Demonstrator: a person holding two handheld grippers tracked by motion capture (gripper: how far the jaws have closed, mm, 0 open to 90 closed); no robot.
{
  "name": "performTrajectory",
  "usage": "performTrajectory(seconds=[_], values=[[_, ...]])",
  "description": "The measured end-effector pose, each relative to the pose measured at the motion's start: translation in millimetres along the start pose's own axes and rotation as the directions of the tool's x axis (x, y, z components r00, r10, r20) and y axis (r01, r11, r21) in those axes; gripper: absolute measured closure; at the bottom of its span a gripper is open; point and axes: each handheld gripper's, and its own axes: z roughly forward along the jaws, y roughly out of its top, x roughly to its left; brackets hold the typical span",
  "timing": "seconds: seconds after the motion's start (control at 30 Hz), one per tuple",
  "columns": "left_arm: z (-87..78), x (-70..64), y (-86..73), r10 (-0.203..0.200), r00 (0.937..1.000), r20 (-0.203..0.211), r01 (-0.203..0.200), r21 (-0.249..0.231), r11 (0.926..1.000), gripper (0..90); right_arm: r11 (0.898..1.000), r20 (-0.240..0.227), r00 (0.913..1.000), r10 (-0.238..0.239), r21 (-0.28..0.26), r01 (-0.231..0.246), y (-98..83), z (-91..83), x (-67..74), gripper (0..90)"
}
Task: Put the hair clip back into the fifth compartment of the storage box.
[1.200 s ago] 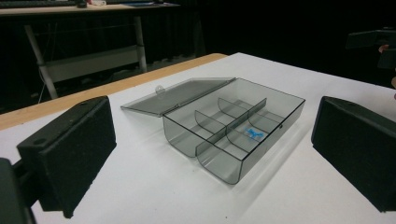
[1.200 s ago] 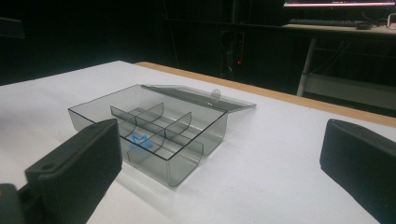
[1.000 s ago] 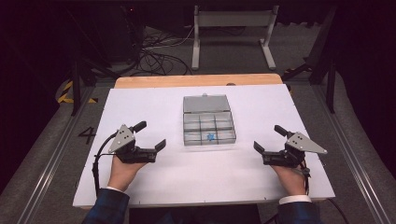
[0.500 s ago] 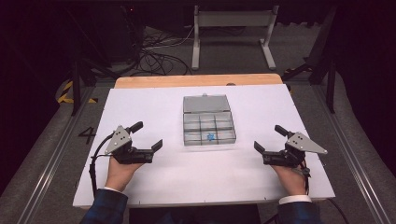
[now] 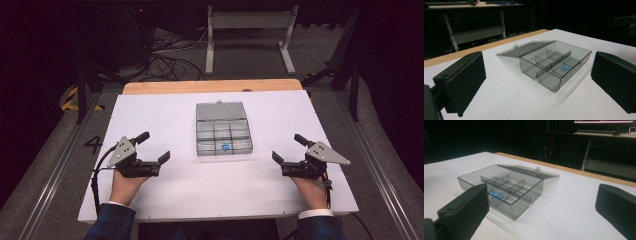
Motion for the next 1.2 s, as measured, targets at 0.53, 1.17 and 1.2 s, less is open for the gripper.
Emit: performTrajectory(seconds=[0.53,1.17,1.2], values=[[-8.2,0.9,-6.3,0.021,0.9997,-0.008,-0.021,-0.004,0.9998,0.2,1.0,-0.011,0.9999,-0.007,-0.008,0.007,0.2,-1.1,0.1,0.0],[-18.0,7.5,-13.1,0.006,0.9997,-0.022,-0.007,-0.019,0.9998,0.2,1.0,-0.008,1.0,0.0,-0.007,0.0,-0.6,-1.7,-2.3,0.0],[-18.0,7.5,-13.3,0.002,0.9998,-0.019,-0.002,-0.017,0.9998,0.2,1.0,-0.008,1.0,0.0,-0.007,0.0,-0.6,-1.8,-2.3,0.0]])
